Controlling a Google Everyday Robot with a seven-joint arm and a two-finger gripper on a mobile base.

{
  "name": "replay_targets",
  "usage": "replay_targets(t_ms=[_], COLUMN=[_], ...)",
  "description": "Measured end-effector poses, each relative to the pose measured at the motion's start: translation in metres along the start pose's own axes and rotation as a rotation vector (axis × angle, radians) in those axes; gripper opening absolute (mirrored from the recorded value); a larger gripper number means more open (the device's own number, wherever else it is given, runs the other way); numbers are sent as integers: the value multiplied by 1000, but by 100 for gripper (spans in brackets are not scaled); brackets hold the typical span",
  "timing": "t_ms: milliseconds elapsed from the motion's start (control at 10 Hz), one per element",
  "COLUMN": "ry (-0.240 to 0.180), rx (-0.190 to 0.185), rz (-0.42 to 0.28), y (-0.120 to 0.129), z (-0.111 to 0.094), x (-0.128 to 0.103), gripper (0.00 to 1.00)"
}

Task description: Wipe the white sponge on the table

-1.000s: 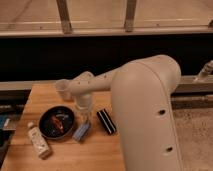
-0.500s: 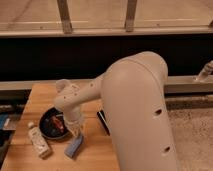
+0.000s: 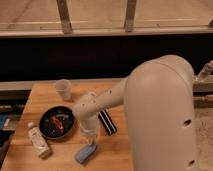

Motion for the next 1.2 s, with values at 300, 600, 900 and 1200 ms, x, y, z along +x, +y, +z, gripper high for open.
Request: replay_targets(t_ms=[300, 600, 900, 1200], ry=[-20, -53, -78, -98], rx=[0, 21, 37, 39], rz=[48, 39, -26, -83], y=[-37, -63, -42, -28], z=[-12, -38, -54, -57], x=[-11, -55, -101, -119], gripper=[0, 0, 0, 1])
